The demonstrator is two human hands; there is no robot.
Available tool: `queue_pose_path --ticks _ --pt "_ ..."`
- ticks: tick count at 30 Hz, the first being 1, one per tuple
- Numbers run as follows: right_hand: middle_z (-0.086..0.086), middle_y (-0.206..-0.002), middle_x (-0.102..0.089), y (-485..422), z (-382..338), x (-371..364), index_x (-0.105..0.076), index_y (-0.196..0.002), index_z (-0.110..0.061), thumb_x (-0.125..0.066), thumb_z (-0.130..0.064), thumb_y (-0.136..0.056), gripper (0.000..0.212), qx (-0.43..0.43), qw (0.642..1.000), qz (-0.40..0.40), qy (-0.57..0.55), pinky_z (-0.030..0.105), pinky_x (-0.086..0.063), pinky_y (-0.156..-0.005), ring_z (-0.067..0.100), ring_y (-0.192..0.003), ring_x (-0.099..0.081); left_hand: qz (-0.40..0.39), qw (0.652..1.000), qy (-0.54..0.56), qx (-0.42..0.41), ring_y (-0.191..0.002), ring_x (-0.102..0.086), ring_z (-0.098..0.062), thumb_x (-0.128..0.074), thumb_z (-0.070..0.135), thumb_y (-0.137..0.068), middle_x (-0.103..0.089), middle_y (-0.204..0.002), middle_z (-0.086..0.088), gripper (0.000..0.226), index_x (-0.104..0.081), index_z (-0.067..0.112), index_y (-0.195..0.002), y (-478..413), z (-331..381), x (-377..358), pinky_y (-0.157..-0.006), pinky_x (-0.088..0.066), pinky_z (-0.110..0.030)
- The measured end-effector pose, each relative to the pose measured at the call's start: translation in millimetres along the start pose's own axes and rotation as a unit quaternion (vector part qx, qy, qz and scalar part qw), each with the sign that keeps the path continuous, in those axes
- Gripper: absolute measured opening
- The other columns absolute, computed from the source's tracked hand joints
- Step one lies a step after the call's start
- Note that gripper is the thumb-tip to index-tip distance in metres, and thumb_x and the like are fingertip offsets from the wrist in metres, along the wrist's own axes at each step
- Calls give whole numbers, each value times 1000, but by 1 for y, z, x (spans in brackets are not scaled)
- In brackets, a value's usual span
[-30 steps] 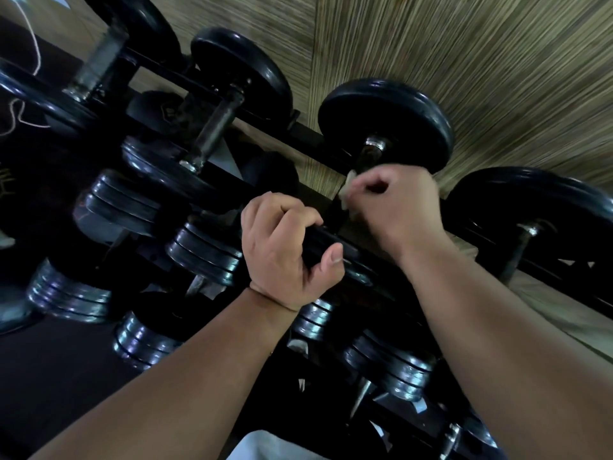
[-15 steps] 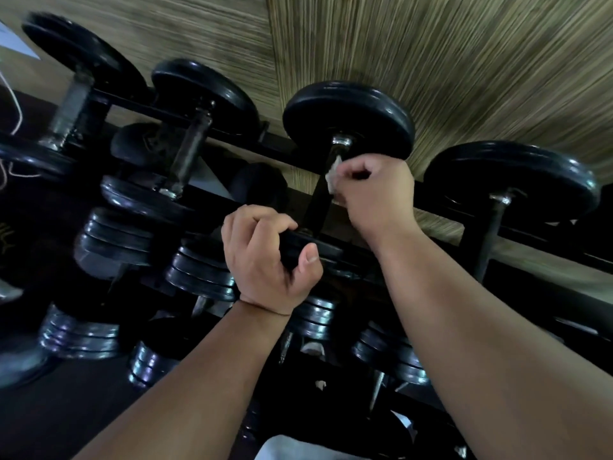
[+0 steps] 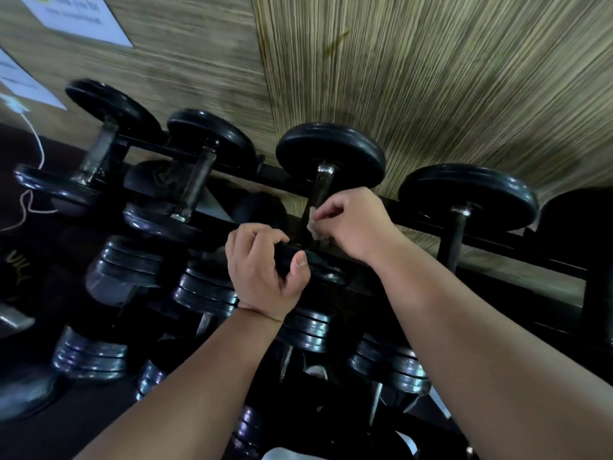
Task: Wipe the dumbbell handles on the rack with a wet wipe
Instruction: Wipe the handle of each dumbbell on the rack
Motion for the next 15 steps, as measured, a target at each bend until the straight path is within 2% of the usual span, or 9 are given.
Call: queue_pose_path --ticks 2,4,6,8,10,13,15 --pt "-10 -70 -70 11 0 16 -77 -82 -19 -80 -19 -84 3 13 1000 21 -15 12 -52 -57 -3 -57 -66 -18 1000 2 19 -86 -50 -19 -48 54 -98 -60 -93 -8 54 -67 4 -88 1 2 2 -72 -48 -45" --pt "-8 -68 -70 22 4 36 -76 -79 -20 -81 -18 -82 5 13 999 34 -24 28 -62 -66 4 -61 -68 -49 998 1 47 -91 -47 -16 -54 44 -93 -61 -95 -6 40 -67 6 -90 1 6 5 -75 -50 -48" --pt "-9 -64 -69 36 10 56 -76 -77 -20 -82 -15 -80 8 4 998 32 -47 39 -64 -70 7 -62 -69 -92 993 0 75 -94 -48 -16 -56 40 -89 -63 -96 -4 32 -67 10 -91 -2 11 11 -81 -50 -49" --pt "-8 -66 -67 51 16 76 -77 -78 -19 -83 -13 -79 8 5 998 35 -54 40 -64 -69 10 -63 -67 -133 985 12 107 -98 -53 -19 -55 42 -88 -64 -97 1 28 -67 17 -91 -9 18 18 -85 -51 -48" --pt "-5 -71 -65 65 23 96 -77 -84 -16 -81 -11 -81 8 9 997 43 -69 34 -64 -65 11 -65 -65 -149 981 33 117 -98 -58 -21 -55 43 -90 -63 -97 5 24 -65 21 -91 -15 26 25 -86 -53 -49" --pt "2 -84 -69 80 40 124 -74 -94 -17 -81 -12 -82 15 11 993 73 -93 23 -60 -60 15 -75 -70 -163 984 35 58 -90 -60 -15 -58 39 -94 -63 -93 8 21 -65 20 -89 -20 48 25 -94 -51 -59" --pt "6 -91 -72 86 55 140 -71 -97 -17 -82 -12 -82 19 -1 991 93 -98 30 -62 -63 22 -81 -73 -206 978 25 1 -85 -60 -13 -59 42 -94 -64 -89 10 24 -66 20 -87 -20 70 15 -102 -46 -60"
Point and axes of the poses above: each hand's wrist, its own y-axis away from the middle knuckle, its own x-axis out of the back of the hand, z = x × y, the point moved 2 cm from there along -y, towards the middle knuckle
